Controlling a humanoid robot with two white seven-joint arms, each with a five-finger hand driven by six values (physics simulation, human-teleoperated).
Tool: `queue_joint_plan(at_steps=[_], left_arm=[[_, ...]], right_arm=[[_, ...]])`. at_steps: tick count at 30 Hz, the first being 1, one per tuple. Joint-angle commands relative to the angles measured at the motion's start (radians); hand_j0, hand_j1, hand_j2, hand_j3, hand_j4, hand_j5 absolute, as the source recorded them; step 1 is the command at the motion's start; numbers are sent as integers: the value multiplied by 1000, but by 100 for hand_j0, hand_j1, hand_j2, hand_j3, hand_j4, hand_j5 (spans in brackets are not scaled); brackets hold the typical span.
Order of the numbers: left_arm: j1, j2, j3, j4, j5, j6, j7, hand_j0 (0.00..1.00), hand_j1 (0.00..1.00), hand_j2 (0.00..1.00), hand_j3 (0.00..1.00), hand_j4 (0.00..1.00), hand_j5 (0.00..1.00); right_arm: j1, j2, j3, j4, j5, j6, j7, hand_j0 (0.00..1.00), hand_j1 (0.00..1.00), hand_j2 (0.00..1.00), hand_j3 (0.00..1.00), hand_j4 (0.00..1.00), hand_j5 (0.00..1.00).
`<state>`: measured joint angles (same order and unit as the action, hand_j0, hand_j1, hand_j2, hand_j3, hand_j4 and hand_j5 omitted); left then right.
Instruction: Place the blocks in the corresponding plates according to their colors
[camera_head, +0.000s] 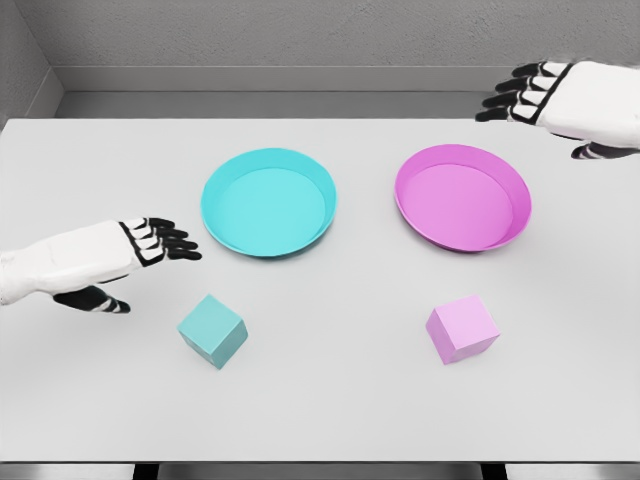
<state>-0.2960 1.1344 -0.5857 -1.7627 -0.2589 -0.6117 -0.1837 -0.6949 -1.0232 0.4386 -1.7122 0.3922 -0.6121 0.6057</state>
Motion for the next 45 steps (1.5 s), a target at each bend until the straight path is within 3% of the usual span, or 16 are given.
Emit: queue_joint_plan(at_steps=[1,3,5,8,16,25,29,34,43,45], left_arm=[[0,-39,-23,0,36,1,-3,99,99,99,99,99,99],[0,-39,-78,0,101,1,-3,99,99,99,99,99,99],[0,-41,-98,0,102,1,0,99,99,99,99,99,99],[0,-39,-117,2,101,1,1,99,99,99,99,99,99],[-11,-79,-144,2,70,1,-2,100,100,100,100,100,100],[-32,-130,-167,2,6,1,-10,100,100,100,100,100,100],[-35,-130,-175,2,-29,1,-14,99,99,99,99,99,99],[-46,-143,-175,2,-31,1,-72,99,99,99,99,99,99],[-69,-148,-174,3,-33,1,-94,99,99,99,99,99,99],[-71,-173,-175,8,-69,21,-94,99,99,99,99,99,99]], right_arm=[[-2,-29,150,-47,4,1,5,100,100,100,100,100,100],[-5,-29,190,-49,8,1,5,100,100,100,100,100,100],[-9,-28,272,-49,13,1,5,100,100,100,100,100,100],[-37,-26,290,-50,14,1,5,100,100,100,100,100,100],[-64,-8,492,-52,14,1,5,100,100,100,100,100,100],[-94,-15,580,-53,16,1,5,100,100,100,100,100,100],[-94,-20,581,-53,16,1,5,100,100,100,100,100,100],[-95,-24,581,-53,16,1,5,100,100,100,100,100,100],[-115,-51,581,-55,4,1,5,100,100,100,100,100,100],[-112,-51,586,-57,4,1,5,100,100,100,100,100,100]])
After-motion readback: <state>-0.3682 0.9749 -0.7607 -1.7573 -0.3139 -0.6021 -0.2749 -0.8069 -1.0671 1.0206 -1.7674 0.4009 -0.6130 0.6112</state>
